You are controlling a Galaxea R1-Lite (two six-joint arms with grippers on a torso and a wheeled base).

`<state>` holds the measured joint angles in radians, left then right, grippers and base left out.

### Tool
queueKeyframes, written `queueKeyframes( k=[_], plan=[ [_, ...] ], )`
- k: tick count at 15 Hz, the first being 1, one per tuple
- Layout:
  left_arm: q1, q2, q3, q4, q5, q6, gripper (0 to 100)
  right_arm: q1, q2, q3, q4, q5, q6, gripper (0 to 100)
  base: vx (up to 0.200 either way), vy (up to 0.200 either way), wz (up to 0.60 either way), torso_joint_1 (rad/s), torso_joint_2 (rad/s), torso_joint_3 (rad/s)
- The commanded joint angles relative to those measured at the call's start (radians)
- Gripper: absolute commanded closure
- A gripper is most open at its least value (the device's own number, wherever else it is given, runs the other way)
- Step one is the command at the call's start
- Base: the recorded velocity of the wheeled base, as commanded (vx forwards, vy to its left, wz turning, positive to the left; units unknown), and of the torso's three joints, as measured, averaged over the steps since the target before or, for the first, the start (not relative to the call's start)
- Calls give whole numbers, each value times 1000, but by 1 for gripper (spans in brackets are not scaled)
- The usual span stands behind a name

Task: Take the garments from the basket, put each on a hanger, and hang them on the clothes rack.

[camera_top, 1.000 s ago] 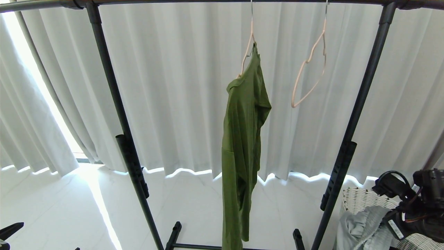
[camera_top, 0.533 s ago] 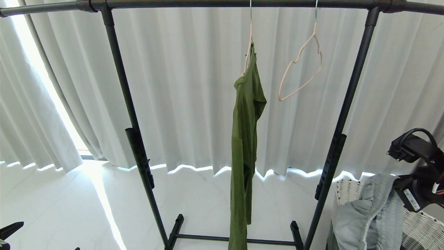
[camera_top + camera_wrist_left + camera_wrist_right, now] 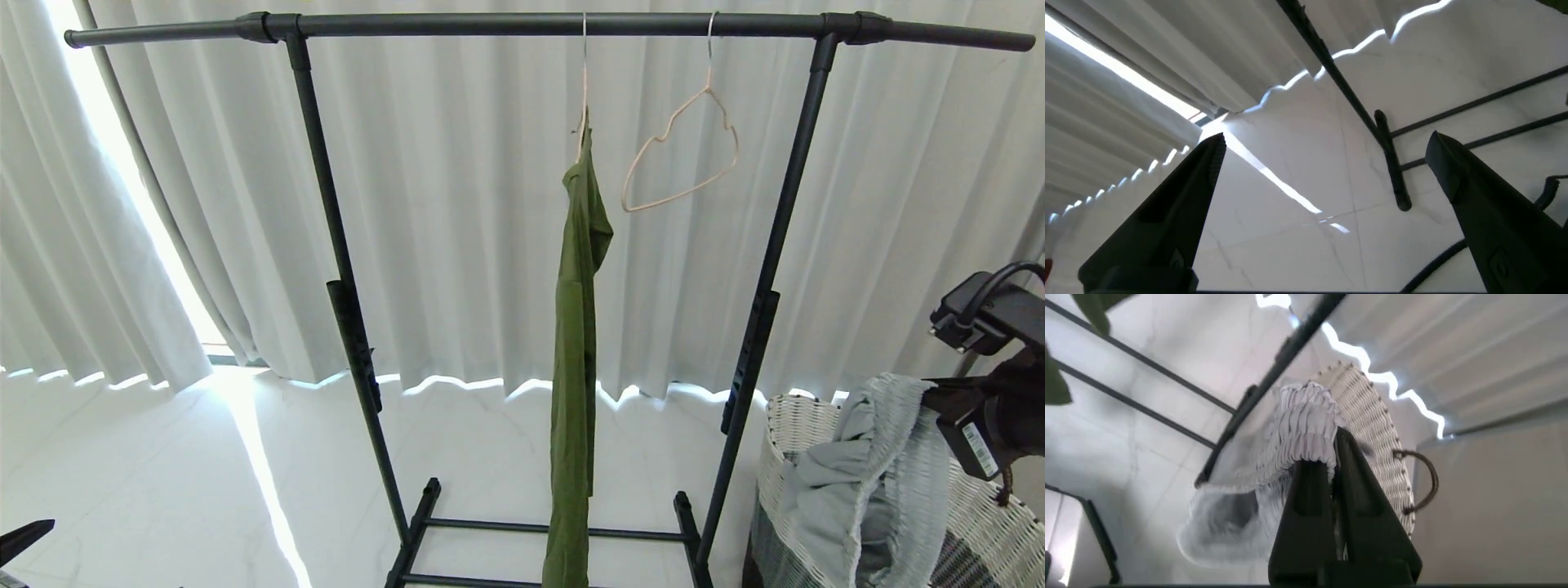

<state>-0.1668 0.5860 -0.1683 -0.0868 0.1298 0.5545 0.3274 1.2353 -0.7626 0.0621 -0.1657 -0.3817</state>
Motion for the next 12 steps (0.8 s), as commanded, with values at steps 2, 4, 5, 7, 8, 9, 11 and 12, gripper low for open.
queueKeyframes(
  k=[2,4,5,7,8,9,11,12],
  plan=[
    [-2,2,-5,-1,2,4,0,36,-2,-14,-1,0,1,100,0,100,0,1,4,1],
    [-2,5,-14,-1,4,12,0,58,0,-23,-1,0,1,100,0,200,0,5,2,5],
    [-2,5,-16,-1,2,24,0,67,1,-29,1,0,1,100,0,200,0,7,7,-2],
    [-3,6,-20,-1,2,30,0,85,3,-37,1,0,3,100,0,200,0,2,0,0],
    [-3,9,-23,-1,1,44,0,97,4,-38,-1,0,3,100,0,200,0,-2,2,2],
    [-5,9,-25,-1,-6,58,0,108,4,-41,1,0,6,100,0,200,0,2,-2,-2],
    [-37,6,-13,-1,-61,67,0,133,12,-55,-1,0,18,100,0,100,0,1,1,1],
    [-59,2,16,-1,-82,85,0,154,15,-70,1,0,30,100,0,0,0,0,0,0]
  ],
)
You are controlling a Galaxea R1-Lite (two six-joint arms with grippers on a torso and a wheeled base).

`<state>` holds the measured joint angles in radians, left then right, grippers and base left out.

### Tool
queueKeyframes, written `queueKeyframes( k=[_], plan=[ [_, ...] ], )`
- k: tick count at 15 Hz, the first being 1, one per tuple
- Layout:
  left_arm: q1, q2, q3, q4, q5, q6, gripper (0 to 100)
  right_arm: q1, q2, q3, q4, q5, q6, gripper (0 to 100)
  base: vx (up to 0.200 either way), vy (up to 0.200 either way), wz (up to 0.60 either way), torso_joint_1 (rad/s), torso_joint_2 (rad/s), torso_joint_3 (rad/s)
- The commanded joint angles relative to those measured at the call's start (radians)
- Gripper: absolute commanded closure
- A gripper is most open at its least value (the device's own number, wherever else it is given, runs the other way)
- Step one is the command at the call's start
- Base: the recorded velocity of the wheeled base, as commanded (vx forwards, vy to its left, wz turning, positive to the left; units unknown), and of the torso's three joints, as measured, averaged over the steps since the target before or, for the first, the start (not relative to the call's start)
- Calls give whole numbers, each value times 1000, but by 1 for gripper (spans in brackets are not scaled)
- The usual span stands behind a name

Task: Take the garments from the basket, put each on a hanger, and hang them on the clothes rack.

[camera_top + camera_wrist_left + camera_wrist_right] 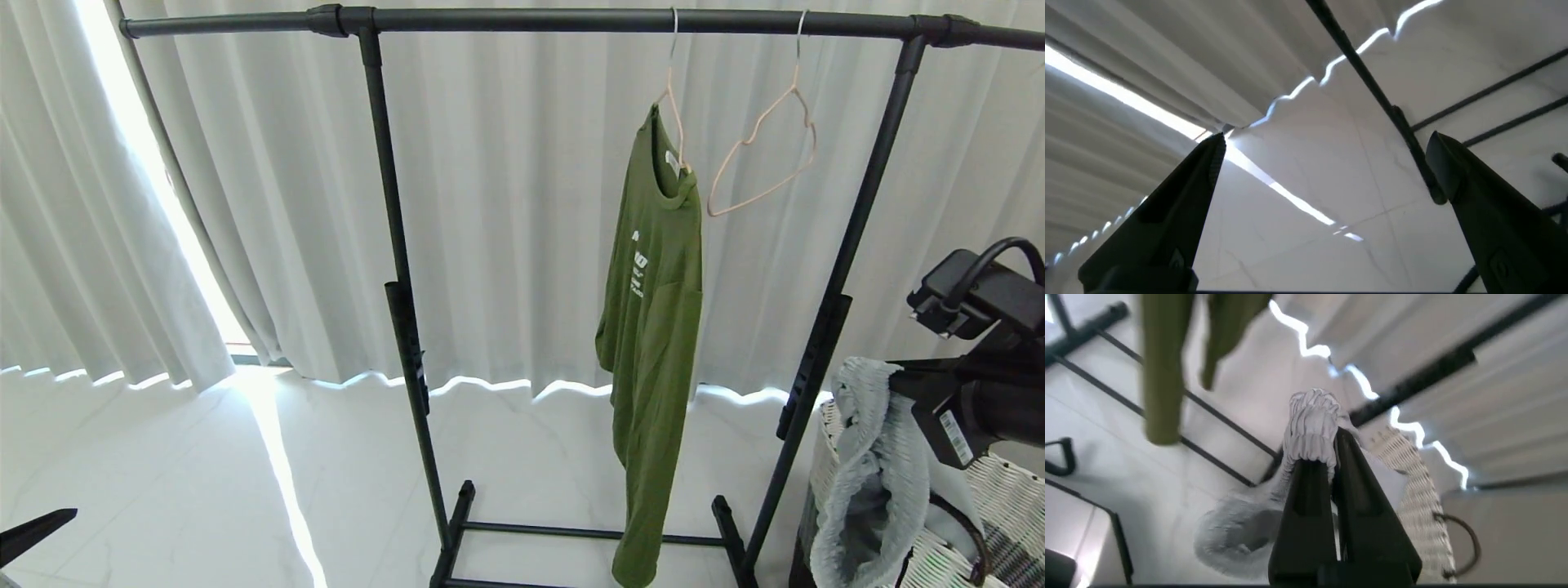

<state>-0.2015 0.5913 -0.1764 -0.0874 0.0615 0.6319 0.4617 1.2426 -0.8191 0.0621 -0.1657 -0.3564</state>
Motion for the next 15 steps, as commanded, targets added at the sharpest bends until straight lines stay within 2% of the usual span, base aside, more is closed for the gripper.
queueKeyframes(
  k=[1,4,6,8,9,11,12,13,15],
  plan=[
    [-35,-13,35,0,-15,17,0,31,14,-20,1,0,11,100,0,0,0,0,0,0],
    [-93,-44,37,0,-51,-8,0,95,34,-60,-1,0,36,100,0,0,0,0,0,0],
    [-96,21,-63,0,-115,-110,0,160,48,-83,-4,3,73,100,0,0,0,0,0,0],
    [-111,133,-201,0,-166,-201,0,252,64,-98,-48,18,155,100,0,0,0,0,0,0],
    [-154,202,-282,0,-177,-258,0,296,77,-100,-108,18,185,100,0,0,0,0,0,0],
    [-280,323,-413,-2,-177,-396,0,328,106,-104,-196,22,188,100,0,0,0,0,0,0],
    [-280,323,-413,-2,-177,-396,0,328,106,-104,-196,22,188,100,0,0,0,0,0,0],
    [-366,394,-448,-2,-177,-472,0,345,126,-127,-220,25,188,100,0,0,0,0,0,0],
    [-454,490,-451,-3,-175,-498,0,384,160,-206,-225,68,189,100,0,0,0,0,0,0]
  ],
)
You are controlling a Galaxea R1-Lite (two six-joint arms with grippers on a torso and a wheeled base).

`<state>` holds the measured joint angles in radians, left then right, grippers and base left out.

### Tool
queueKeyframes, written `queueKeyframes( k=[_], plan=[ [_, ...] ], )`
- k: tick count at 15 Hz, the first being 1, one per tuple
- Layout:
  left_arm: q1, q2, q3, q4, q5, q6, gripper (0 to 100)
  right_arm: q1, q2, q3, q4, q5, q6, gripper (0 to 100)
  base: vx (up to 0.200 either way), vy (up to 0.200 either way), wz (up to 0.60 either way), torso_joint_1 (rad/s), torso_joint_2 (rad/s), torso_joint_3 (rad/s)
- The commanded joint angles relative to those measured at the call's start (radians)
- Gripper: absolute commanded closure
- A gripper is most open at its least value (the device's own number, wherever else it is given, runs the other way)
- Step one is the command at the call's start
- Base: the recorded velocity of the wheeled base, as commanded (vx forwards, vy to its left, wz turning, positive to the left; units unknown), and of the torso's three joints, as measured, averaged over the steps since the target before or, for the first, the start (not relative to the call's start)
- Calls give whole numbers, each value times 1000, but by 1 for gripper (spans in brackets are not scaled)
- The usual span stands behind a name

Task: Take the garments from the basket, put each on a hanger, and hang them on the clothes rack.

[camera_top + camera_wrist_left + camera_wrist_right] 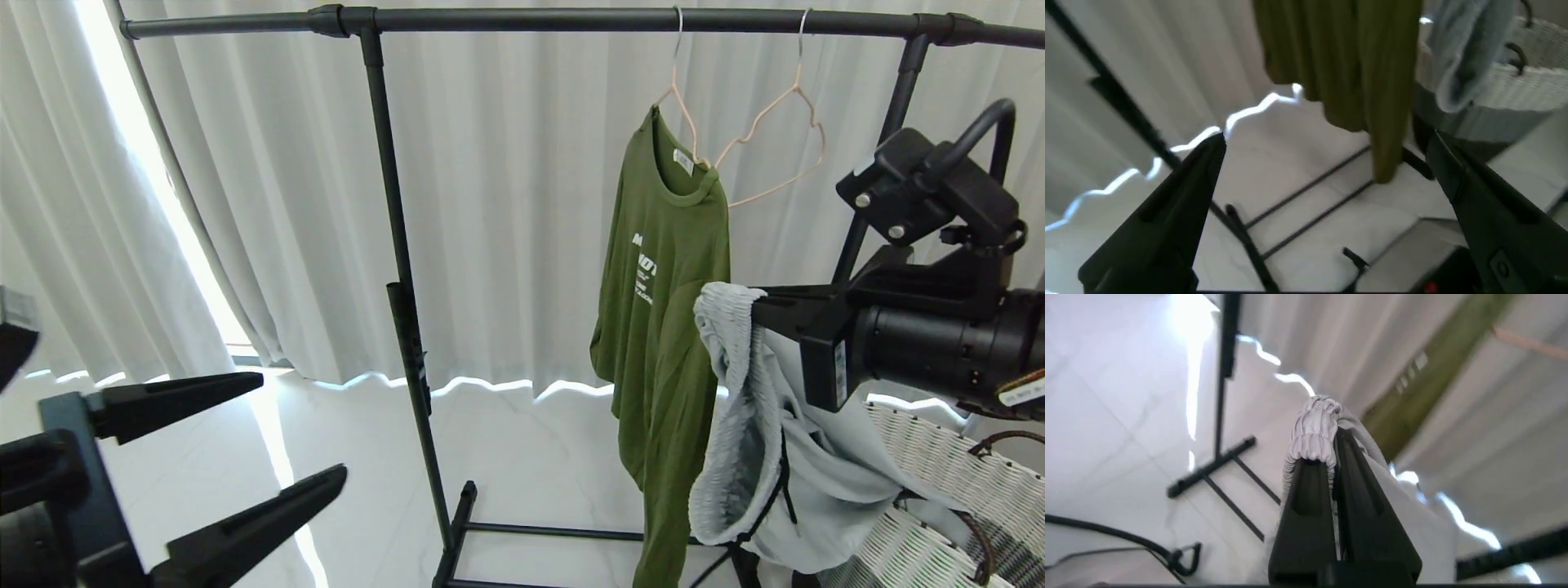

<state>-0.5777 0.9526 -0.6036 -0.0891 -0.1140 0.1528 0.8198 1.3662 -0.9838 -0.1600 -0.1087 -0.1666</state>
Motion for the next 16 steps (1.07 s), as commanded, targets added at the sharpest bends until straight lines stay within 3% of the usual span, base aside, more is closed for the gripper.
queueKeyframes(
  k=[1,4,5,7,10,16],
  plan=[
    [-105,155,-24,-11,1,-21,0,44,51,-67,-3,12,-1,100,0,0,0,0,0,0],
    [-172,196,-27,-41,1,-94,0,88,74,-107,-3,12,1,100,0,0,0,0,0,0],
    [-240,256,-42,-80,1,-226,0,108,79,-119,-4,12,1,100,0,0,0,0,0,0],
    [-289,364,-58,-176,2,-308,0,111,77,-121,-4,12,-1,100,0,0,0,0,0,0],
    [-304,554,-61,-331,7,-312,0,128,73,-127,-4,12,1,100,0,0,0,0,0,0],
    [-255,789,-76,-500,7,-315,0,133,47,-127,-4,12,18,100,0,0,0,0,0,0]
  ],
)
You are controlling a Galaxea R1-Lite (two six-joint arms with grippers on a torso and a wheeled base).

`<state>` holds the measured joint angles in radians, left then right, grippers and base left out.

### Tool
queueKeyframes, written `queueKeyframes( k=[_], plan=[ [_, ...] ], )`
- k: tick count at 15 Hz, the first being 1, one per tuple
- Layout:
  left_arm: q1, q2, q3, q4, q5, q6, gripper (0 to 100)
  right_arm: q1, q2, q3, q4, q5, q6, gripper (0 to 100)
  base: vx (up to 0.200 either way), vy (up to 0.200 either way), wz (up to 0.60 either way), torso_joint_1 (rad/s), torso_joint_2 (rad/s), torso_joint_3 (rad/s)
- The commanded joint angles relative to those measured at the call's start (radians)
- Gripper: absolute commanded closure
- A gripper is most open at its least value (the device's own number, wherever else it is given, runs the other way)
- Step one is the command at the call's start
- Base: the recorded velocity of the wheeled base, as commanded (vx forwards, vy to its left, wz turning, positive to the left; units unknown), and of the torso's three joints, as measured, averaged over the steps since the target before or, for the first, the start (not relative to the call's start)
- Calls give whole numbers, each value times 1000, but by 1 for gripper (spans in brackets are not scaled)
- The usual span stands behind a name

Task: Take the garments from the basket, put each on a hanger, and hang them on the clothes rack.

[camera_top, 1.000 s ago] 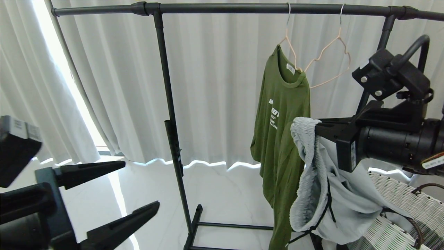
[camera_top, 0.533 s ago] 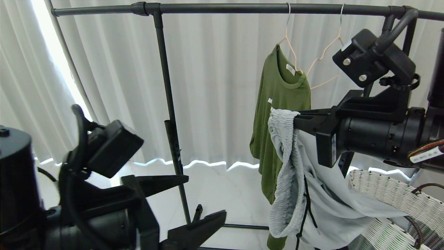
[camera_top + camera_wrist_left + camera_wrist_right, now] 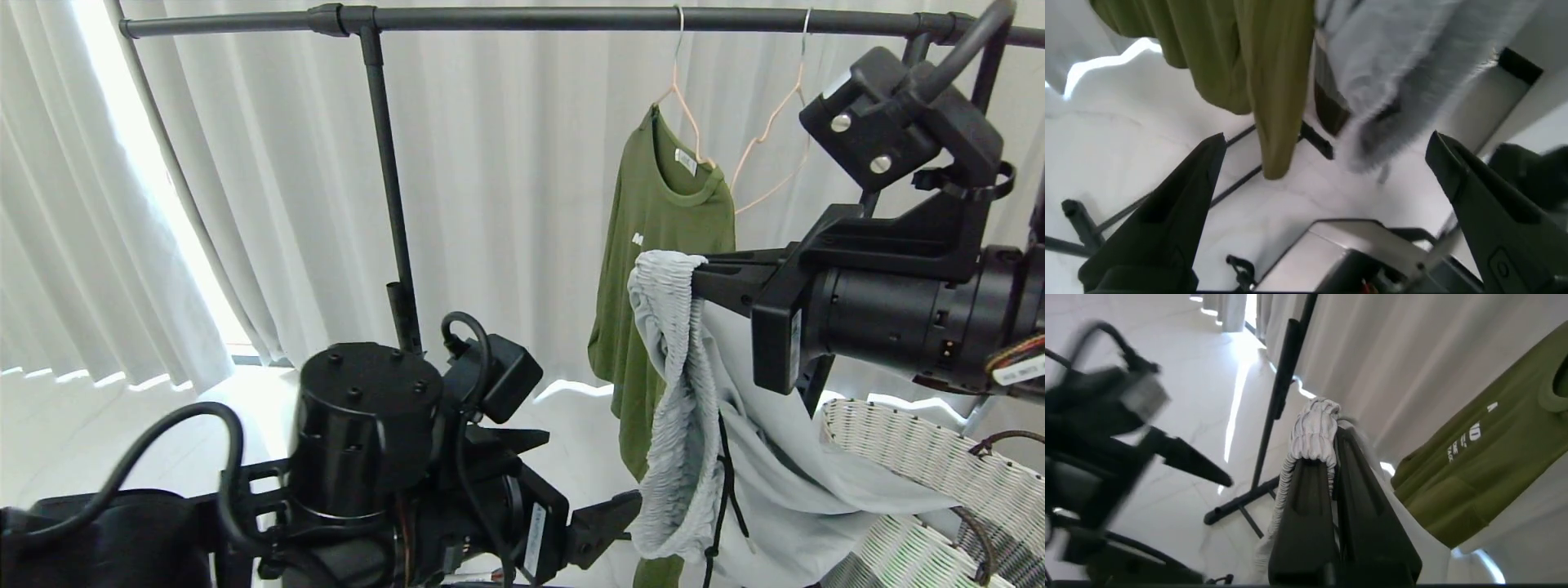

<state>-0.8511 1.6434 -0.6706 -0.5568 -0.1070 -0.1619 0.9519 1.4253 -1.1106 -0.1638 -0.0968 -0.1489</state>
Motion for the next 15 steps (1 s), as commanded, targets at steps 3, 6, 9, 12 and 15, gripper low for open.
queueKeyframes(
  k=[3,6,9,12,15],
  plan=[
    [15,199,-29,-130,-6,-1,0,1,-29,3,0,0,17,100,0,0,0,0,0,0],
    [15,306,-69,-219,-5,1,0,1,-46,9,1,0,29,100,0,0,0,0,0,0],
    [-9,349,-64,-227,0,1,0,1,-49,9,1,0,38,100,0,0,0,0,0,0],
    [-11,352,-53,-227,3,4,100,1,-49,9,0,0,40,100,0,0,0,0,0,0],
    [-23,346,-1,-232,53,4,100,-1,-60,9,1,0,40,100,0,0,0,0,0,0]
  ],
)
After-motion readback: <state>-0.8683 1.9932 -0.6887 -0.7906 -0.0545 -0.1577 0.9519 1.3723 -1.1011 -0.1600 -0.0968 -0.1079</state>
